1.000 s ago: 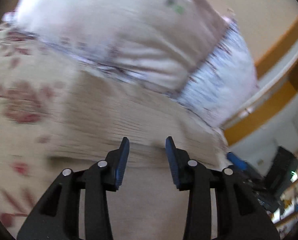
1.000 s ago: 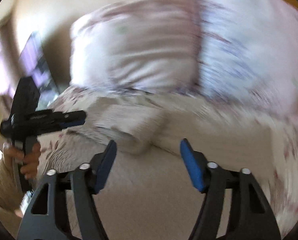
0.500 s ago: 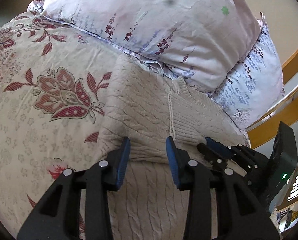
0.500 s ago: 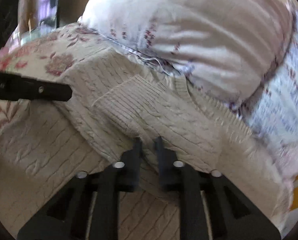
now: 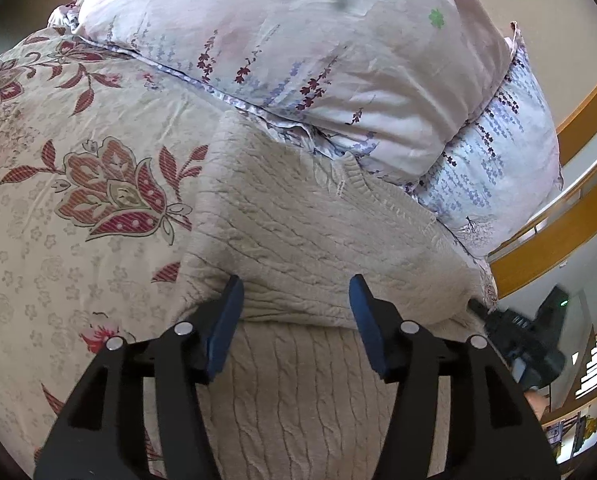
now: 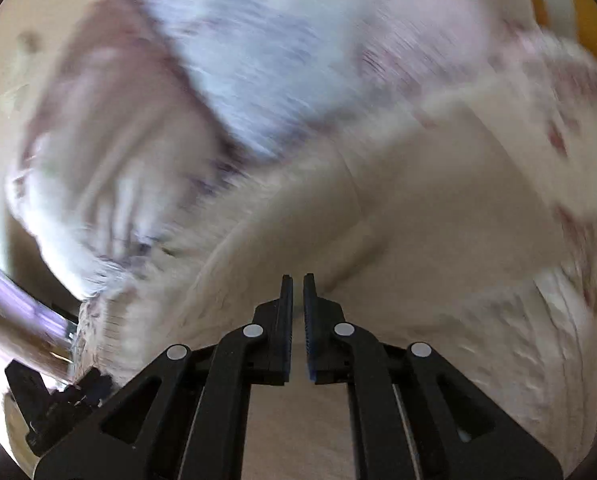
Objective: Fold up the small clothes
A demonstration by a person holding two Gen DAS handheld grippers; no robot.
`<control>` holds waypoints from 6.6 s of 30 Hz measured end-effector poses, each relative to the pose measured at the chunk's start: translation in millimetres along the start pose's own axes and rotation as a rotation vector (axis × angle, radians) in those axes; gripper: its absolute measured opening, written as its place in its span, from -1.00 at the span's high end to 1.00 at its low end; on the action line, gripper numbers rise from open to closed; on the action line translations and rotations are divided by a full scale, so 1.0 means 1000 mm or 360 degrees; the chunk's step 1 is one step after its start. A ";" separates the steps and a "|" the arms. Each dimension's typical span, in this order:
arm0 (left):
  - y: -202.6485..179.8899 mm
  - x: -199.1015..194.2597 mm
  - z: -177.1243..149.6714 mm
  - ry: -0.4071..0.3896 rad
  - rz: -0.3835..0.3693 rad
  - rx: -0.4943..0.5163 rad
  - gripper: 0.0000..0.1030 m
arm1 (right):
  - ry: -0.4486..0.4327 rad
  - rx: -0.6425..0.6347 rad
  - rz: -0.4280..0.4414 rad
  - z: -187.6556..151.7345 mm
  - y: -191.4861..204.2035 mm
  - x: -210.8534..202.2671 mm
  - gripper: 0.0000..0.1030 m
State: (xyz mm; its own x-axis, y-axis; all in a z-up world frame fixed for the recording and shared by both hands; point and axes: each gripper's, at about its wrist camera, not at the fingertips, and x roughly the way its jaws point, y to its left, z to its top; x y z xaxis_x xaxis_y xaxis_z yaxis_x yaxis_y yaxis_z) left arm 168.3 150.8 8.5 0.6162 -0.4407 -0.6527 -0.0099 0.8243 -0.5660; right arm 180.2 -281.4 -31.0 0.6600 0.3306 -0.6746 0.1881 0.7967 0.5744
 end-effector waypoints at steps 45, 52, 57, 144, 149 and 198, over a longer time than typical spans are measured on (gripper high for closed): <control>0.000 -0.004 -0.003 0.0035 -0.0098 -0.0027 -0.19 | -0.0135 0.0009 -0.0166 -0.006 -0.019 -0.008 0.86; 0.004 -0.042 -0.017 0.0012 -0.0161 0.0043 -0.20 | -0.0089 -0.0079 -0.0011 -0.014 -0.032 -0.048 -0.02; 0.022 -0.077 -0.037 0.0022 -0.0165 0.0078 -0.21 | -0.0038 -0.0127 0.0101 -0.029 -0.066 -0.090 -0.02; -0.044 -0.001 0.081 -0.0262 0.0087 0.0223 0.89 | -0.0782 -0.0914 -0.0223 0.011 0.026 -0.065 0.84; -0.019 0.035 0.084 -0.0130 0.0101 0.0067 0.89 | -0.0581 -0.0760 -0.0232 0.026 0.007 -0.027 0.84; 0.012 -0.013 0.053 -0.0006 0.0090 0.0155 -0.15 | -0.0200 -0.0474 -0.0224 0.039 -0.047 -0.027 0.13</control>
State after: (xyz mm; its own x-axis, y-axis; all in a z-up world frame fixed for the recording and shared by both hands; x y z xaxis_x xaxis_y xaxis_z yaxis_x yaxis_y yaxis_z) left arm 201.3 185.4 36.8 0.6200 -0.3911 -0.6802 0.0316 0.8786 -0.4764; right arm 182.0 -347.1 -21.9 0.7303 0.1568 -0.6648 0.0753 0.9489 0.3066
